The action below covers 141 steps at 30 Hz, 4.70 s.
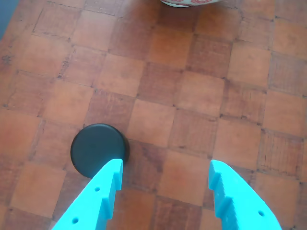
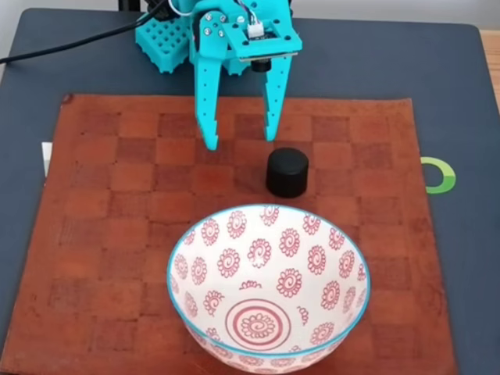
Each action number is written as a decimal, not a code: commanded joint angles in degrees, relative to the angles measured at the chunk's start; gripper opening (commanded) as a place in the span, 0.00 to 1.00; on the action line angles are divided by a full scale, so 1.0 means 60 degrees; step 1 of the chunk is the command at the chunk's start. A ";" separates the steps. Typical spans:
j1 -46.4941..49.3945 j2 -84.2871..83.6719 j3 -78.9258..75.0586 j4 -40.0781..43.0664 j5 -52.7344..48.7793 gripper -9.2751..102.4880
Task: Grasp a black cylinder and put it in a bowl.
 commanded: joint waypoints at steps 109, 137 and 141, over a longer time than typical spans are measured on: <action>-0.2021 -1.1792 -0.7119 -0.0791 -0.1187 0.34; -0.2021 -1.2085 -0.5757 -0.1963 -0.1143 0.38; -0.2036 -1.2085 -0.5288 -0.2710 -0.1143 0.38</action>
